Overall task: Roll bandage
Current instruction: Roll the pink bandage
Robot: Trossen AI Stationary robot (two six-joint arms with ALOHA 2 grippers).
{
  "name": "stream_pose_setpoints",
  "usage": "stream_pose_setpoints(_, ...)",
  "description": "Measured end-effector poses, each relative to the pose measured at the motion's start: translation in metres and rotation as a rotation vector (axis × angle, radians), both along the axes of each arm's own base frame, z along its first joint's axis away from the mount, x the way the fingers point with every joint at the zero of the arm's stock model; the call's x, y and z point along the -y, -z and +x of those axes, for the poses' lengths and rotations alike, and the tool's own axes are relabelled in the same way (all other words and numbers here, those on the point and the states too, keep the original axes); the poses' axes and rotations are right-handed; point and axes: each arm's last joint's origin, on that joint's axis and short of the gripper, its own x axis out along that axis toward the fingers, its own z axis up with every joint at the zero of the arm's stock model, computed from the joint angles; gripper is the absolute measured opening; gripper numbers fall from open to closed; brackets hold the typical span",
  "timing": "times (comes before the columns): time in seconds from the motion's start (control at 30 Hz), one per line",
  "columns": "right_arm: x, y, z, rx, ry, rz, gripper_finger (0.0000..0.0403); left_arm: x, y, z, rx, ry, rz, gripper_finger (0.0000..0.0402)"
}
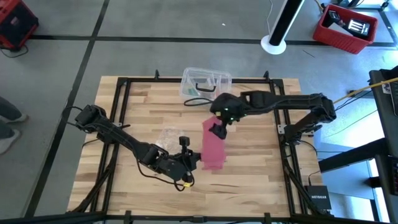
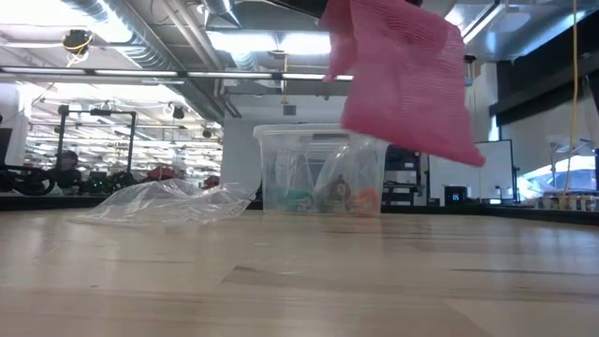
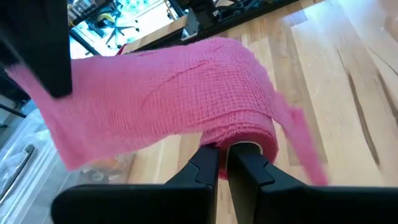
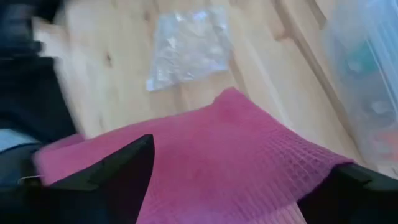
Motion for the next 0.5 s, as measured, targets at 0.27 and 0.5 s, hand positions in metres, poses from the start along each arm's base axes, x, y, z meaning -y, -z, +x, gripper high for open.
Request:
stream_pose_setpoints(0.27, -0.002, -0.046, -0.015, 0.072, -0.048, 0.009, 0.0337, -0.001, 0.0, 0.001, 0.003, -0.006, -0.005, 0.0013)
stream_pose_setpoints(0.5, -0.002, -0.045, 0.003, 0.211, -0.109, -0.017, 0.0337, -0.002, 0.0, 0.001, 0.011, -0.013, -0.018, 0.0013)
